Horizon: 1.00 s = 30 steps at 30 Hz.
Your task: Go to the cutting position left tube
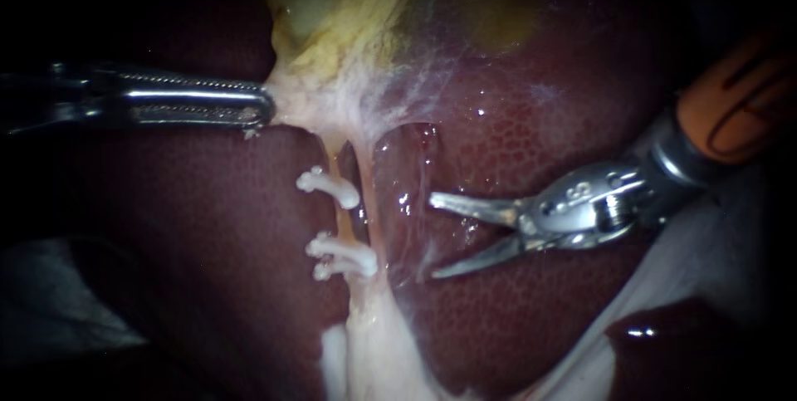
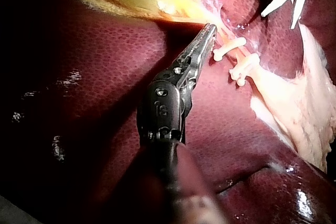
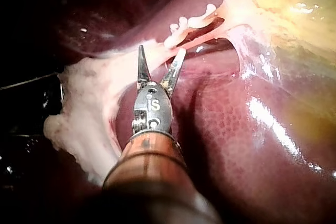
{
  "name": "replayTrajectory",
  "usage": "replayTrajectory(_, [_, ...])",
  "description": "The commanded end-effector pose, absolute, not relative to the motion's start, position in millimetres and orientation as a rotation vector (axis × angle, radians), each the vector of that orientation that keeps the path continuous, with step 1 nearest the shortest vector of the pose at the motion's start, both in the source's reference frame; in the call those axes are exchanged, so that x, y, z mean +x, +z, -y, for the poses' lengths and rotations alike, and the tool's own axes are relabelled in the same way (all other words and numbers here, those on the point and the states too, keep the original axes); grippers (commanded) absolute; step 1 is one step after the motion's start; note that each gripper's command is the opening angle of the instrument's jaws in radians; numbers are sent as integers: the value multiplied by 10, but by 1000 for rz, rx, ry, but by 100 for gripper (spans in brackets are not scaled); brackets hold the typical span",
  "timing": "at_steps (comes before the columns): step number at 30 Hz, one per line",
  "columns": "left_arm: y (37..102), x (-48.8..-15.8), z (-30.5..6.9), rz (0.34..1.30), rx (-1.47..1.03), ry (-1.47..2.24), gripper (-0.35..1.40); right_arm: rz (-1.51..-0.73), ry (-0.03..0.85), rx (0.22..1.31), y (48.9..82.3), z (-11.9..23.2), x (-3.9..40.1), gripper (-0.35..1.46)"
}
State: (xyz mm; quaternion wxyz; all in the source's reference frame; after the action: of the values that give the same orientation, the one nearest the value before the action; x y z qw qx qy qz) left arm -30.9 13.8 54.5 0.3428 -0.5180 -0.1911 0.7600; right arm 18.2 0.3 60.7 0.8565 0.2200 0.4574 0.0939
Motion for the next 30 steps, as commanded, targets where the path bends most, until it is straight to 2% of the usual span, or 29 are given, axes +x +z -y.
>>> replayTrajectory(1, [545, -309, -138, 495, -1345, 1975, -35, -962, 201, 474, 611, -1, 187, 144])
replayTrajectory(10, [545, -310, -138, 494, -1345, 1975, -35, -982, 241, 558, 649, 5, 220, 144])
replayTrajectory(16, [546, -310, -138, 494, -1345, 1975, -35, -978, 250, 572, 668, 2, 227, 144])
replayTrajectory(30, [546, -310, -137, 493, -1345, 1975, -35, -995, 248, 631, 691, 0, 240, 144])
